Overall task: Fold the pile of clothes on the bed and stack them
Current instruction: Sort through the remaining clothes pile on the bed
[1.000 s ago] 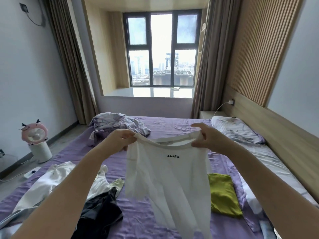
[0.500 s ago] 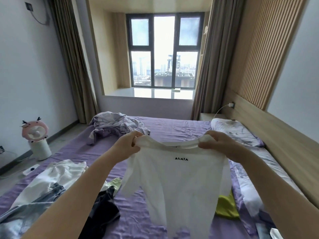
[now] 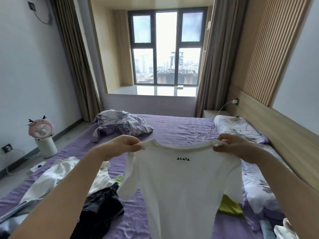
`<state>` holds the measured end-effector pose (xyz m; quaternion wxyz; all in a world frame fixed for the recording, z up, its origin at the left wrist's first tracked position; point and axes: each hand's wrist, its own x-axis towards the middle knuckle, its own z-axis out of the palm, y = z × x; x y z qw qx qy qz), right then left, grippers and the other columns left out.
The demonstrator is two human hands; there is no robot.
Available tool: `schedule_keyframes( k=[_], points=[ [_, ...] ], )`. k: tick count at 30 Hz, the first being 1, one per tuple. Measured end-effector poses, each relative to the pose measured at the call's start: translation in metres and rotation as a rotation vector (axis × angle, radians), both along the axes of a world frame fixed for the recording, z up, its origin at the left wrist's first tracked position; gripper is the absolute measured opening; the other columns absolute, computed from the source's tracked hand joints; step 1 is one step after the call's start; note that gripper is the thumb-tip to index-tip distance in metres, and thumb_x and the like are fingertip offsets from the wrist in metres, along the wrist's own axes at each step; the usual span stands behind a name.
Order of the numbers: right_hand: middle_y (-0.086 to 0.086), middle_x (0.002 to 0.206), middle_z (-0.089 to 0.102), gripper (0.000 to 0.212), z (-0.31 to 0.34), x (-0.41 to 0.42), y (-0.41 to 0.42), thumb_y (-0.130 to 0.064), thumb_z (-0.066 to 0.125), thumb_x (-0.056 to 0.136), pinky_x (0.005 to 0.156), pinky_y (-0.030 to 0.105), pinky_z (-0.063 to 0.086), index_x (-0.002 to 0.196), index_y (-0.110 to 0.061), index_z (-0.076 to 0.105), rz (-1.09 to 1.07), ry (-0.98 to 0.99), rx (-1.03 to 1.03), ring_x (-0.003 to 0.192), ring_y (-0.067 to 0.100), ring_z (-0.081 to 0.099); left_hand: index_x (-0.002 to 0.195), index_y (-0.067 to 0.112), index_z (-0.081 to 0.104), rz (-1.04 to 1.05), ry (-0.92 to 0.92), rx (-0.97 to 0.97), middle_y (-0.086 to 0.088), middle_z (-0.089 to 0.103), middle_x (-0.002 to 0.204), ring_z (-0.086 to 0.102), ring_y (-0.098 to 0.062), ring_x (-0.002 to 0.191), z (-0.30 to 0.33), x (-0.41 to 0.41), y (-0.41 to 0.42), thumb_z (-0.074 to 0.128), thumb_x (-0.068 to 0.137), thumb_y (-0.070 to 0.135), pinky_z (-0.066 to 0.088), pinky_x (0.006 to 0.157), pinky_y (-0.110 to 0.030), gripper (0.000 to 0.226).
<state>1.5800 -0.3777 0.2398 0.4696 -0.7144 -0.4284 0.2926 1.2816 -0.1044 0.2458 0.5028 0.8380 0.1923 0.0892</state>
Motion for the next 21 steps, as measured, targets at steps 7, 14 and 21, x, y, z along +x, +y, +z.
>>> schedule_keyframes(
  k=[7,14,21],
  points=[
    [0.003,0.069,0.054,0.015,-0.014,-0.003,0.015,-0.02,0.063,0.091,0.059,0.027,0.038,0.083,-0.011,0.054,-0.147,-0.411,-0.017,0.064,0.015,0.046,0.075,0.014,0.055,0.283,-0.211,-0.362,-0.003,0.049,0.067,0.045,-0.01,0.055,-0.021,0.023,-0.024,0.047,0.097,0.013,0.035,0.05,-0.021,0.024],
    [0.003,0.074,0.064,0.008,-0.013,-0.007,0.016,-0.02,0.06,0.093,0.053,0.013,0.043,0.091,-0.018,0.068,-0.175,-0.204,0.174,0.062,0.009,0.054,0.074,0.013,0.077,0.324,-0.233,-0.44,-0.003,0.067,0.067,0.058,-0.014,0.057,-0.013,0.021,-0.012,0.075,0.075,0.036,0.047,0.051,-0.018,0.024],
    [-0.014,0.052,0.05,0.023,-0.004,0.0,0.022,-0.015,0.077,0.078,0.045,0.008,0.033,0.062,-0.017,0.061,-0.213,-0.258,0.169,0.048,-0.003,0.043,0.082,0.006,0.076,0.33,-0.308,-0.481,-0.01,0.069,0.072,0.063,-0.017,0.058,-0.007,0.018,-0.005,0.076,0.071,0.027,0.052,0.055,-0.022,0.024]
  ],
)
